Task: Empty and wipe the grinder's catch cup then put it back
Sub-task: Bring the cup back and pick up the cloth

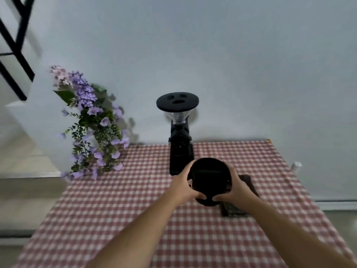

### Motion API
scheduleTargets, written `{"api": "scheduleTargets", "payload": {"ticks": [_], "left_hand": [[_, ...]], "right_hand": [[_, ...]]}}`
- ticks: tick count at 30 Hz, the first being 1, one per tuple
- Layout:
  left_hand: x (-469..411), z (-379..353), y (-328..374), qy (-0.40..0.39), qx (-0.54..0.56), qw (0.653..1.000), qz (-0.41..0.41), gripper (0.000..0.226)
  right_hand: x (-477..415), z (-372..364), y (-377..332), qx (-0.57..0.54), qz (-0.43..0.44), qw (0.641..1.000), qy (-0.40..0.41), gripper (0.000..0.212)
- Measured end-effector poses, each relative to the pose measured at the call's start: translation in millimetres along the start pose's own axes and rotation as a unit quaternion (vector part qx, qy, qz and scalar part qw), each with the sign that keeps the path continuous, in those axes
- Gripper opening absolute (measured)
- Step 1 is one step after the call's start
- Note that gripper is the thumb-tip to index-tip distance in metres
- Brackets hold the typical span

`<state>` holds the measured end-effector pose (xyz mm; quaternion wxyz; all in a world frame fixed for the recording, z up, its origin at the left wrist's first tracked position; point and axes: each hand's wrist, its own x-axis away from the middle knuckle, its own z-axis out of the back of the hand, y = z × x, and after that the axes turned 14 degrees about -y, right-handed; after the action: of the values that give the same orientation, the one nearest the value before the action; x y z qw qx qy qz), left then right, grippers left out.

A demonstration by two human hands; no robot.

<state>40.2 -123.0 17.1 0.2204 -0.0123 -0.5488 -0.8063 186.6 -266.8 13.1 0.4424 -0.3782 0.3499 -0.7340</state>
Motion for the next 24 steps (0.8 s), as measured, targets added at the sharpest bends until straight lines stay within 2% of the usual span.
{"api": "scheduleTargets", "payload": {"ticks": [4,8,11,15,19,24], "left_hand": [[-6,29,-28,0.026,-0.019,0.999,0.037,0.120],[-8,37,-46,0.047,-0.034,0.996,0.061,0.104],[-17,41,-63,0.040,-0.020,0.996,0.080,0.101],[-25,48,-74,0.050,-0.054,0.991,0.115,0.096],[-27,48,-85,0.065,-0.073,0.988,0.117,0.098],[-27,43,-97,0.057,-0.082,0.988,0.118,0.103]], "right_hand": [[-40,-21,-5,-0.004,-0.012,0.999,-0.038,0.115],[-68,-33,-7,0.001,-0.033,0.997,-0.073,0.112],[-84,-42,-8,0.002,-0.049,0.995,-0.086,0.112],[-98,-55,-9,0.021,-0.074,0.994,-0.075,0.111],[-105,-62,-7,0.039,-0.087,0.993,-0.069,0.103],[-101,-65,2,0.031,-0.089,0.993,-0.070,0.106]]}}
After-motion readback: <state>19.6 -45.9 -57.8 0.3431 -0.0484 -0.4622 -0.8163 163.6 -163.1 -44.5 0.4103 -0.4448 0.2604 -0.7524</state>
